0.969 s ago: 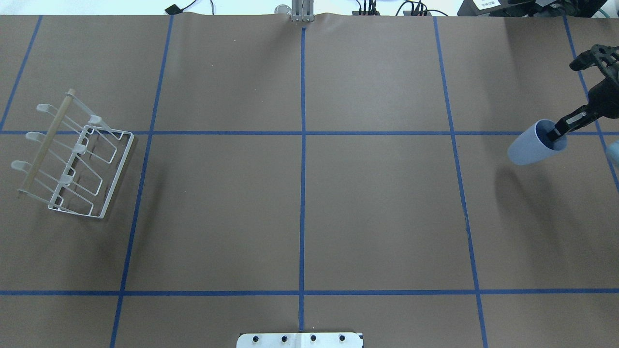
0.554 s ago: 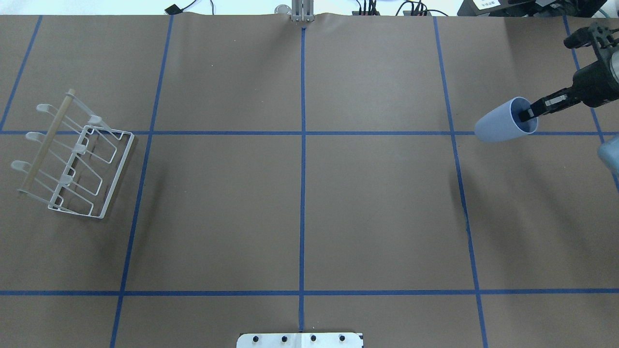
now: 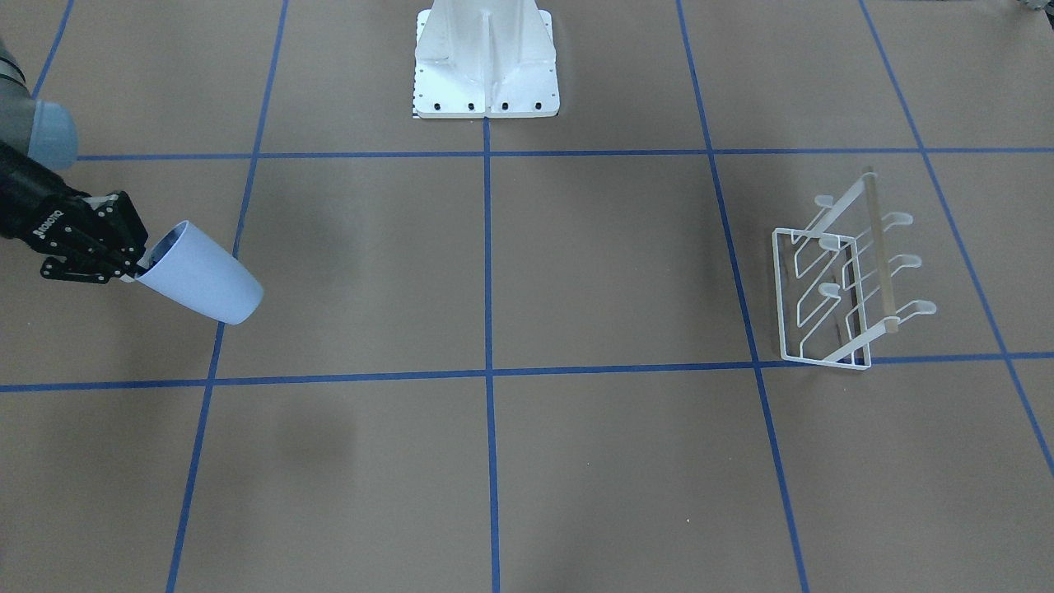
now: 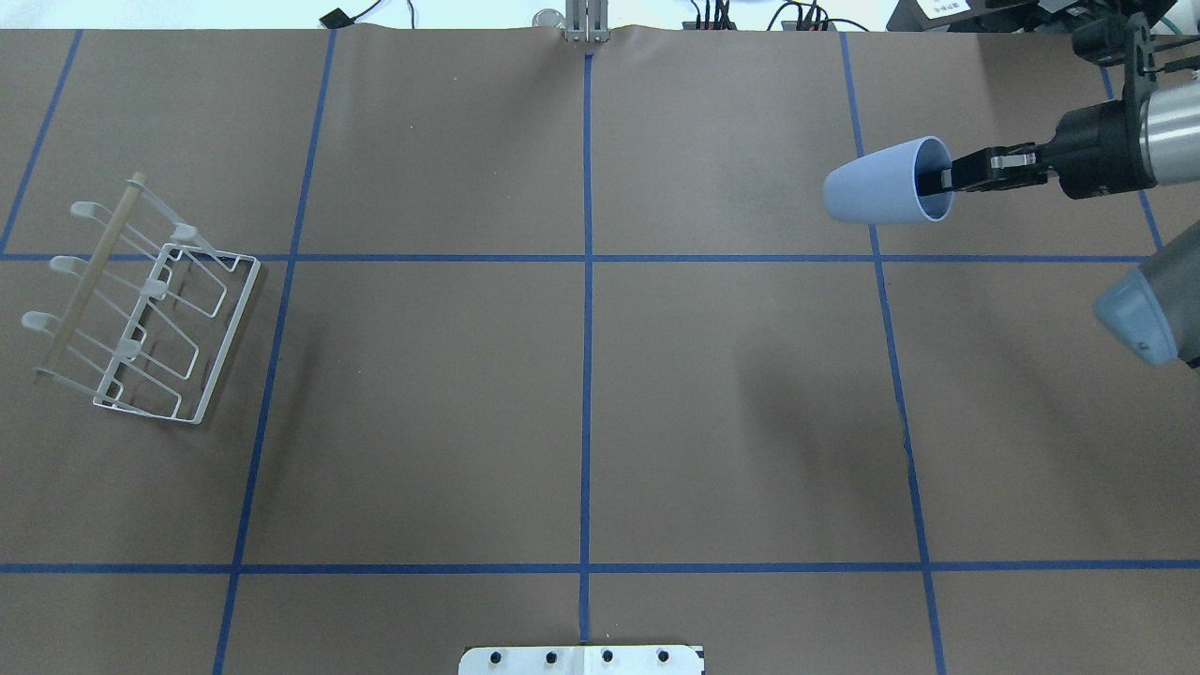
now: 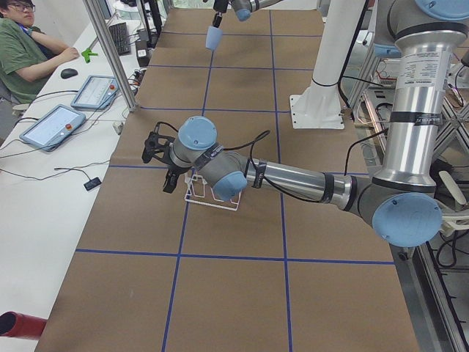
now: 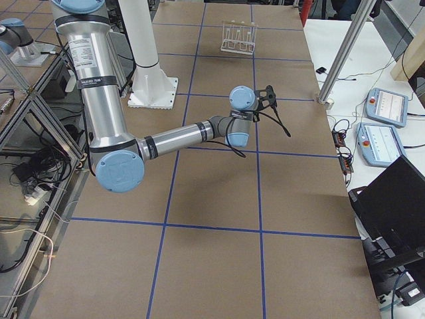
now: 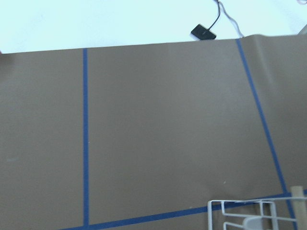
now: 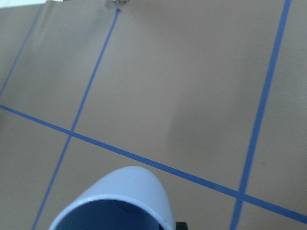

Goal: Hang cup on cup holder
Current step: 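Lift the cup with the right gripper and carry it toward the table center, then bring the open left gripper to the cup's closed end while the right gripper holds it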

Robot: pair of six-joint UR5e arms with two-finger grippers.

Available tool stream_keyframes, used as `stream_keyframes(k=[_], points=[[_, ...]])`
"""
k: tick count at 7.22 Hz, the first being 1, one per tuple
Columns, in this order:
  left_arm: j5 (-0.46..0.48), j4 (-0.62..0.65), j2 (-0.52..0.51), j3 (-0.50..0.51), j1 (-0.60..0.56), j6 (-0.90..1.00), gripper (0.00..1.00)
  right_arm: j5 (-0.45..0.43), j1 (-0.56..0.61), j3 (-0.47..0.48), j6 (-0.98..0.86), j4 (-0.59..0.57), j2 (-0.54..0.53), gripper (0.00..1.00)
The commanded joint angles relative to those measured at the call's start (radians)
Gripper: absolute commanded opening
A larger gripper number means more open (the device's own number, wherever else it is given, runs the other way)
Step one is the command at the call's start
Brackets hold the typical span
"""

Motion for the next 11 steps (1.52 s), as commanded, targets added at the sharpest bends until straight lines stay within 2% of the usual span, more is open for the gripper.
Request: stream_keyframes(k=[1, 3, 4, 5, 6, 8, 9, 11], points=[[-0.021, -0.268, -0.080, 0.002, 0.108, -0.458, 0.98, -0.262, -0.187, 0.001, 0.261, 0.303, 0.002, 0.00], [-0.018, -0.469, -0.195, -0.003, 0.182, -0.874, 0.98, -0.469, -0.360, 0.004, 0.339, 0.490, 0.006, 0.00], [0.012, -0.543, -0.243, -0.004, 0.219, -1.054, 0.98, -0.523, -0.412, 0.004, 0.339, 0.522, 0.026, 0.00], [0.098, -0.612, -0.265, -0.021, 0.284, -1.182, 0.98, -0.542, -0.437, 0.019, 0.343, 0.543, 0.032, 0.00], [0.246, -0.664, -0.265, -0.065, 0.382, -1.274, 0.98, -0.542, -0.442, 0.046, 0.371, 0.546, 0.035, 0.00], [0.475, -0.672, -0.300, -0.148, 0.579, -1.423, 0.98, -0.544, -0.441, 0.056, 0.385, 0.534, 0.115, 0.00], [0.529, -0.663, -0.346, -0.148, 0.643, -1.456, 0.98, -0.542, -0.442, 0.054, 0.385, 0.525, 0.142, 0.00], [0.539, -0.657, -0.369, -0.147, 0.698, -1.462, 0.98, -0.542, -0.442, 0.057, 0.386, 0.522, 0.187, 0.00]])
